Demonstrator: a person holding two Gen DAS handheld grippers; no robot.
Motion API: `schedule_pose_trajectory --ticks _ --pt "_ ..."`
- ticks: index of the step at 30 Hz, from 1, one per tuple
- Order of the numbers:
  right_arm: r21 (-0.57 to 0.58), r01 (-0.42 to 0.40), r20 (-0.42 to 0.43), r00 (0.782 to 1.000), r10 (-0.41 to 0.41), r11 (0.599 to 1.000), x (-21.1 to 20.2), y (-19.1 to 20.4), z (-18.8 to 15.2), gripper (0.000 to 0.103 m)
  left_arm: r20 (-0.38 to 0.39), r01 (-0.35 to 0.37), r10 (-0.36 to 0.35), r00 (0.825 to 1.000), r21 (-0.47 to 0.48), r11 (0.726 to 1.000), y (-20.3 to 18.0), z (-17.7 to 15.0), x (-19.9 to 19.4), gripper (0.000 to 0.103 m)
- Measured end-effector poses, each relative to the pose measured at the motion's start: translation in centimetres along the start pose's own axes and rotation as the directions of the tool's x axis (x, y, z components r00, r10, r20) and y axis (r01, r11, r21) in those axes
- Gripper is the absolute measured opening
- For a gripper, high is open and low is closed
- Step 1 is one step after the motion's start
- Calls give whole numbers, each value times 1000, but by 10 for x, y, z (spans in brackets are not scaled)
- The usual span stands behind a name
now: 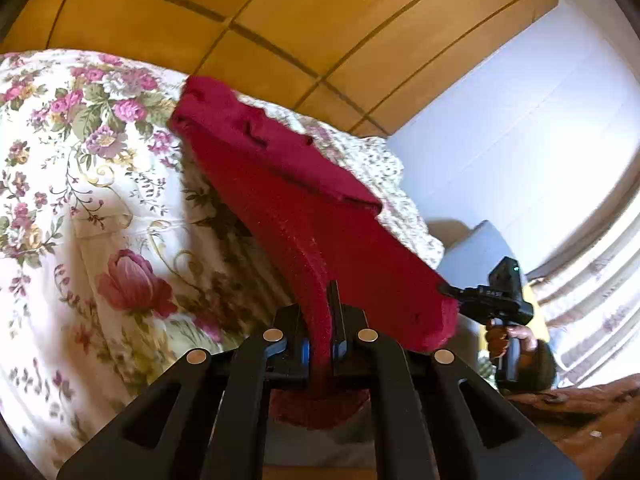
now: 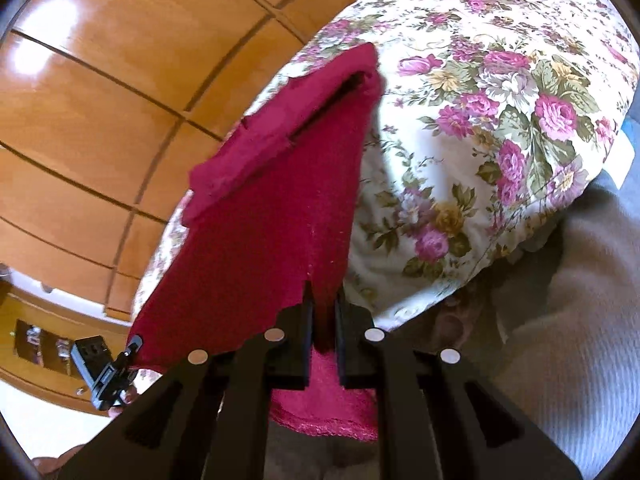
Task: Fold small clothes
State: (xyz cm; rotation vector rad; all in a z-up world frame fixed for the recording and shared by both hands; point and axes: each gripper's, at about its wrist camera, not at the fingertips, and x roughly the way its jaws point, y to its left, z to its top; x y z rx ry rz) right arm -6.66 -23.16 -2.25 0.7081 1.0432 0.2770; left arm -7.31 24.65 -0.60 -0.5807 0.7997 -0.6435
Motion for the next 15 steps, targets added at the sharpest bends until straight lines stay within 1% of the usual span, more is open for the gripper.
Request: schedule_pose_trajectory --ticks 4,6,8,11,13,15 --pt "8 -48 -1 999 48 999 -25 4 -16 8 4 59 -59 998 1 998 -17 -5 -27 5" --pt "32 -90 0 996 90 995 -36 4 -23 8 -12 102 -102 995 -5 995 -24 -8 -39 5" --pt "52 -138 5 990 138 989 -44 4 -23 8 -31 132 -132 991 4 991 -30 -8 -40 5" --pt "64 -195 24 981 194 979 -42 6 -7 8 -51 138 -136 989 22 990 -33 0 -29 5" --pt "84 -238 29 971 237 968 -33 5 10 8 -59 151 -150 987 11 988 -30 9 -19 5" --pt "127 -273 35 962 271 954 -17 1 31 8 -56 158 -159 986 -24 987 -21 26 -7 5"
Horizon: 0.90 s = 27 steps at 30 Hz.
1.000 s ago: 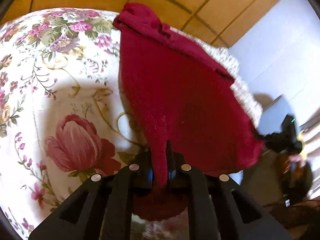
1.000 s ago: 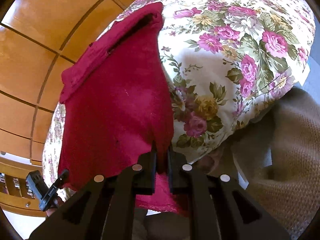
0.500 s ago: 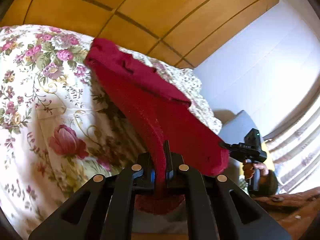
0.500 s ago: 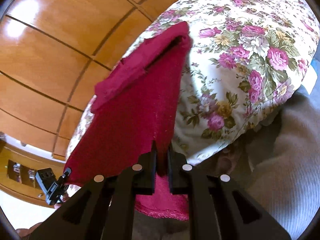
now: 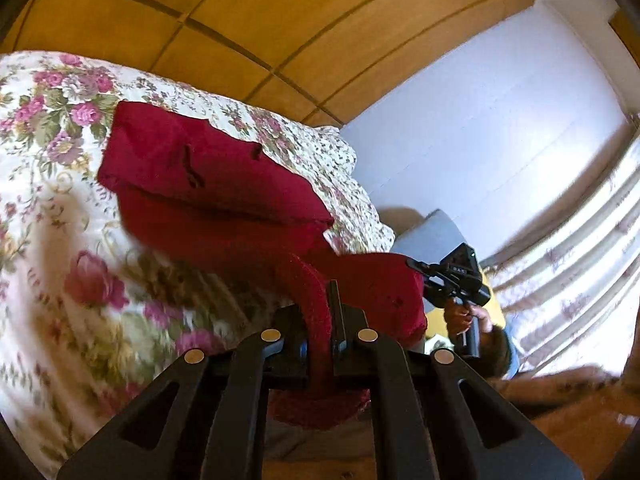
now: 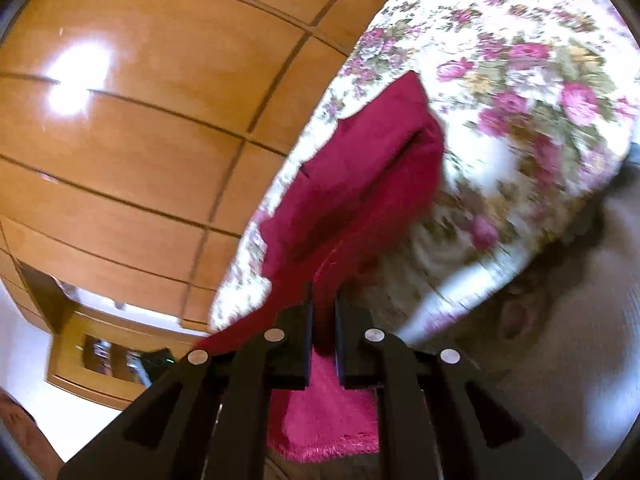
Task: Fold small clothes
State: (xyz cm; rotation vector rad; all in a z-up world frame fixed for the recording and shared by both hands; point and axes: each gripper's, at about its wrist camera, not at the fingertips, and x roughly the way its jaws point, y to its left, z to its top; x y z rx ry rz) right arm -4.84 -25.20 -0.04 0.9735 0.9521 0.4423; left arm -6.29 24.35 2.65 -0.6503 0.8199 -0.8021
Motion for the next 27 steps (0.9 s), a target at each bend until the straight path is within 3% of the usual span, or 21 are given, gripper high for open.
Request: schedule_pose_trajectory --ticks 4,6,11,13,14,15,17,18,19,20,21,22,24,27 --pt "65 -39 5 999 39 997 32 -12 43 9 26 34 -31 999 -113 993 35 37 16 5" --pt "116 -61 5 998 61 991 54 -24 71 9 38 31 -26 999 -123 992 45 54 21 5" --pt "217 -52 3 999 52 975 102 -57 123 9 31 -131 134 991 -88 987 80 106 56 5" --pt "248 -35 23 999 30 968 120 -73 144 13 35 -175 181 983 -141 974 104 124 74 5" --pt "262 -34 42 999 24 964 126 -80 153 18 43 -203 214 976 -176 963 117 133 83 13" --pt "272 -48 62 998 32 961 131 -87 160 33 48 -242 256 966 -198 950 125 138 89 20" --pt "272 -86 137 989 50 958 135 -100 172 55 93 -352 380 920 -227 908 131 148 99 51" --pt "260 -78 180 983 31 963 131 -103 174 64 173 -355 397 901 -230 906 128 147 97 58" --pt "246 -54 205 979 3 968 127 -103 175 67 231 -341 394 889 -238 909 126 143 94 73" --pt "218 -10 226 973 -40 976 122 -102 178 71 302 -333 407 862 -267 904 125 136 88 83" --pt "180 22 238 969 -65 983 118 -97 179 72 340 -340 429 837 -291 894 125 129 85 83" --pt "119 57 249 965 -86 991 113 -87 180 72 375 -366 469 800 -316 876 127 116 82 83" --pt "15 109 267 957 -109 994 110 -68 178 72 352 -408 512 783 -331 851 133 102 86 83" --pt "-147 215 286 944 -167 965 119 -39 169 72 275 -475 554 786 -306 825 140 88 99 83"
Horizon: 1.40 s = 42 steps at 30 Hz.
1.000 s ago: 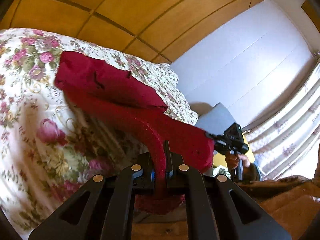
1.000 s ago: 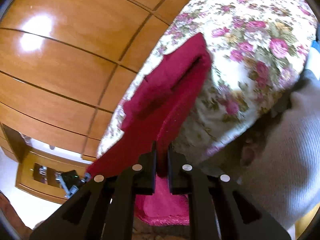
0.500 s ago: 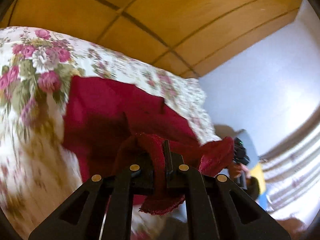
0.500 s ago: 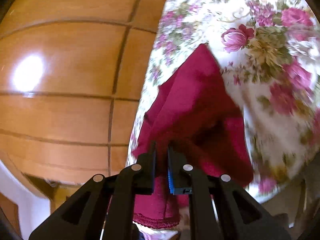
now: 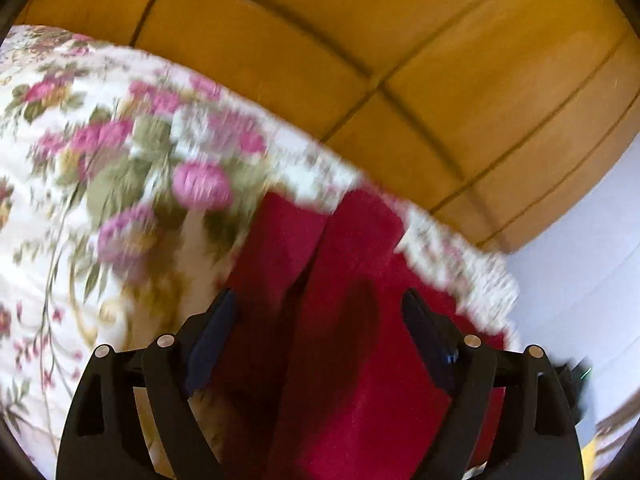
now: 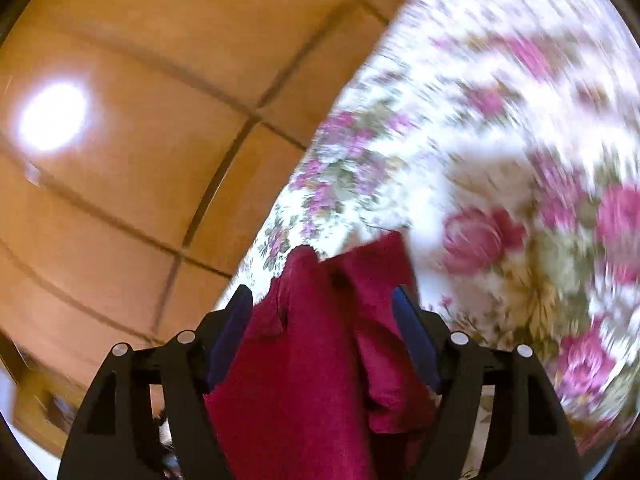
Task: Fold small clothes
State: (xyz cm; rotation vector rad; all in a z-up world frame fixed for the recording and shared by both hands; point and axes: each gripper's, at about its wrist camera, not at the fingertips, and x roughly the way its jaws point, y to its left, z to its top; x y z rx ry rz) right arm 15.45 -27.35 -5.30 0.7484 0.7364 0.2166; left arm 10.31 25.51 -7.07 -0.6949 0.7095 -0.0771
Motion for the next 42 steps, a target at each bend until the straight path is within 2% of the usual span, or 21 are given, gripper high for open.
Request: schedule_pose_trajectory --ticks 5,9,10,13,17,18,19,20,21,22,23,25,27,30,32,34,37,38,39,41,42 --pt "-218 103 -49 992 -116 970 49 31 -18 69 4 -40 39 999 75 996 -8 -4 -2 83" --pt "-275 165 -73 979 -192 947 76 31 -26 61 28 -39 37 999 74 997 -21 11 -7 83" --pt "-280 174 -78 976 -203 944 80 32 -27 60 37 -72 69 997 88 994 -27 19 -7 83" --pt "-297 195 -85 970 -229 935 91 28 -25 55 -83 -189 202 976 147 971 -36 35 24 83" --pt "-288 204 -86 968 -237 936 93 25 -23 48 -168 -194 199 966 46 980 -27 39 55 83" --pt "-287 206 -82 968 -238 936 93 25 -23 40 -164 -194 195 967 24 981 -25 37 58 83" --pt "-282 202 -83 969 -234 938 92 24 -22 35 -143 -189 188 972 5 982 -24 35 59 70" --pt "-265 190 -87 972 -220 945 91 22 -20 24 -123 -199 200 972 17 980 -25 33 59 49" --pt "-250 179 -87 975 -207 951 91 20 -18 13 -108 -229 232 967 40 973 -26 31 61 37" --pt "-219 153 -83 981 -175 964 87 18 -15 10 -80 -255 260 962 64 965 -30 31 58 23" --pt "-198 136 -75 985 -153 971 84 18 -12 9 -54 -227 230 972 57 972 -32 31 53 20" --pt "-177 117 -52 990 -128 977 77 20 -5 8 5 -237 237 972 55 970 -35 33 45 20" --pt "-186 134 -46 988 -145 973 78 22 -2 8 34 -236 235 971 37 971 -34 35 41 20" --pt "-213 220 -51 970 -236 952 91 13 -2 9 37 -276 274 961 40 960 -28 31 55 20" --pt "-206 275 -66 953 -294 939 104 1 -4 16 88 -328 317 944 176 928 -33 18 71 25" --pt "-204 280 -57 953 -297 938 108 -2 -7 20 101 -346 332 938 200 917 -36 13 74 28" --pt "-301 335 -21 934 -358 893 112 15 -14 41 90 -324 312 946 199 925 -34 14 73 43" --pt "-327 351 -8 927 -374 877 113 19 -17 57 89 -311 300 950 190 931 -32 14 72 47" --pt "-350 368 7 921 -390 861 114 22 -20 65 87 -304 293 952 182 935 -30 14 72 50" --pt "-384 398 26 906 -421 833 116 27 -25 68 88 -327 316 945 161 931 -28 14 68 68" --pt "-387 403 28 904 -426 830 117 27 -26 70 91 -343 333 939 152 927 -28 12 65 70"
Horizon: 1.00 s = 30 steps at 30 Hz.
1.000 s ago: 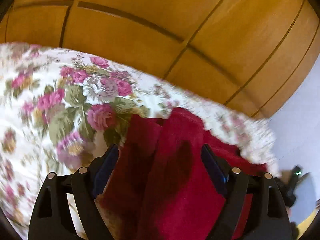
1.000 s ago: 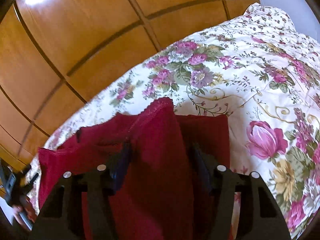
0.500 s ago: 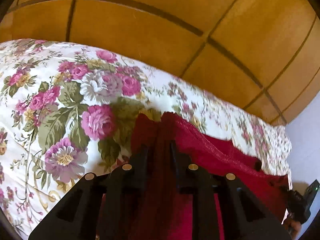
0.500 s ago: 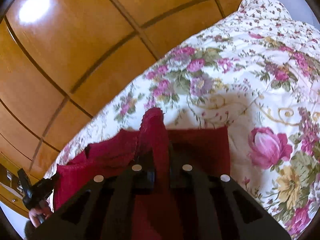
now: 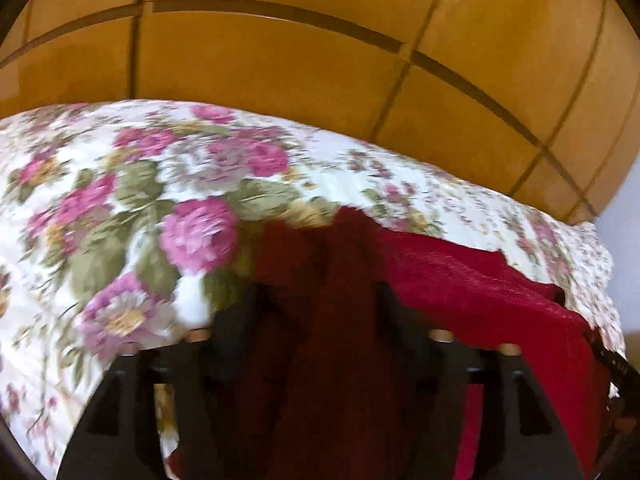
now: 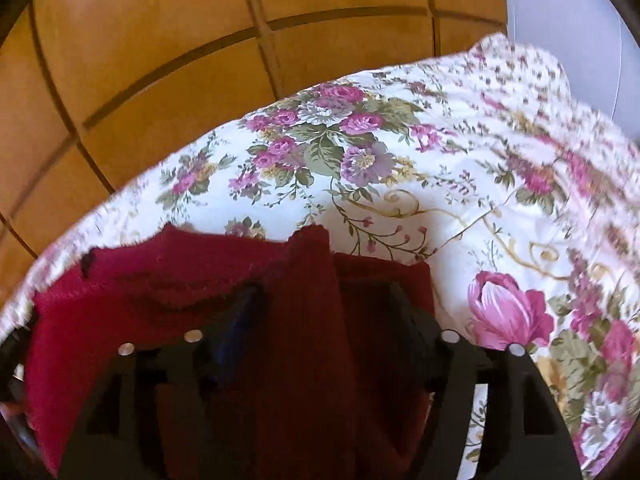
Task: Fold small clothes
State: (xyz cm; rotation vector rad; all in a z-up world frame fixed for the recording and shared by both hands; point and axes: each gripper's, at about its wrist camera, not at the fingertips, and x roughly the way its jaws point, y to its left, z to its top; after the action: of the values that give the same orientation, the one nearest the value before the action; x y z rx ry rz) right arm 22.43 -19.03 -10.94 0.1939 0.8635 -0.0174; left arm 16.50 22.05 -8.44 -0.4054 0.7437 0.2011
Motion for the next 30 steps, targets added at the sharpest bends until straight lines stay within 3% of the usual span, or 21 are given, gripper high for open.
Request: schedule_pose_trajectory --ticks 2,6,8,10,12,15,17,18,19,21,22,24,27,28,30 --pt "8 -1 -2 1000 1 1000 1 -2 1 71 25 -13 13 1000 -4 1000 -3 -2 -14 70" --pt "15 3 -5 1000 -3 1000 1 -4 1 74 200 -15 5 980 49 999 -24 -8 -59 70" --pt "12 10 -3 1000 -10 1000 0 -3 0 74 268 8 -34 963 95 995 -43 -10 -81 70" --pt "14 10 -3 1000 -10 1000 1 -3 1 75 281 64 -98 955 127 990 -63 -12 -93 70" --pt "17 7 -4 1000 -7 1000 0 -3 1 76 229 117 -156 961 174 978 -84 -12 -90 73" --pt "19 7 -4 1000 -6 1000 0 -4 0 77 141 125 -169 975 278 952 -114 -17 -70 73" --pt "20 6 -6 1000 -6 1000 0 -4 0 78 58 91 -125 990 404 910 -139 -22 -45 73" --pt "22 6 -7 1000 -6 1000 0 -5 0 79 21 56 -75 997 475 878 -150 -24 -26 73" --pt "23 6 -7 1000 -6 1000 0 -5 0 80 10 20 -29 1000 505 863 -152 -24 -12 72" --pt "27 5 -8 1000 -5 1000 0 -5 0 80 -18 -20 33 999 495 869 -145 -23 17 72" --pt "29 2 -9 1000 -1 1000 0 -6 0 81 -58 -1 33 998 480 877 -141 -23 28 72" --pt "35 -5 -10 1000 6 999 0 -7 0 81 -120 70 -22 993 417 906 -127 -19 40 75" --pt "85 19 21 1000 -21 996 -14 -15 3 81 -120 101 -58 991 393 914 -119 -19 37 75" --pt "99 20 36 999 -24 995 -20 -17 4 79 -116 110 -70 991 385 916 -117 -20 35 75" --pt "90 -30 62 998 24 996 -37 -15 5 56 -115 123 -86 990 373 919 -113 -21 32 75"
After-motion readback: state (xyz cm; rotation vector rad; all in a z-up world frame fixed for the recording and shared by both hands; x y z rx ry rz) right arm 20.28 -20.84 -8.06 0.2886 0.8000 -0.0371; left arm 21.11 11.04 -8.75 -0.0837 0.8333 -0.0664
